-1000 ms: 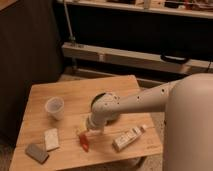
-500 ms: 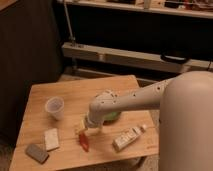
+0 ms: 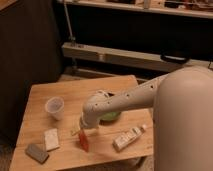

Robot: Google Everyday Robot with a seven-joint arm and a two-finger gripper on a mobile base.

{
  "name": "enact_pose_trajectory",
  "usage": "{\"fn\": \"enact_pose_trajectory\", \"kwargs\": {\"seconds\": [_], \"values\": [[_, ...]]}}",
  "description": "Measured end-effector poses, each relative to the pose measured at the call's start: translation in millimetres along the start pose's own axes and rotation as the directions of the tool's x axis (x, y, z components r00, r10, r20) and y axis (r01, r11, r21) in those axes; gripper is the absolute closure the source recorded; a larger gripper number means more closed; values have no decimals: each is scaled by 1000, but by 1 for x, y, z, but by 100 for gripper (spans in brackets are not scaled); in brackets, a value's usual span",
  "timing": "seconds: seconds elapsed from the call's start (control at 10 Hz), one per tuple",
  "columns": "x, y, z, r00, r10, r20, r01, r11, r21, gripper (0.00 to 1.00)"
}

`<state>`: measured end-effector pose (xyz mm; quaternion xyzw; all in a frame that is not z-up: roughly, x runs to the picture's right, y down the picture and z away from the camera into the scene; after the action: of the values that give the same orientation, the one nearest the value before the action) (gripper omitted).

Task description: Place the pepper in the ceramic cup

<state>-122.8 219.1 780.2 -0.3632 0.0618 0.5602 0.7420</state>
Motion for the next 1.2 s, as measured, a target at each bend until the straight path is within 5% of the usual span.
{"fn": "enact_pose_trajectory", "kwargs": {"seconds": [1.2], "values": [[-3,5,29,999,-25,-41,27,999,36,20]]}}
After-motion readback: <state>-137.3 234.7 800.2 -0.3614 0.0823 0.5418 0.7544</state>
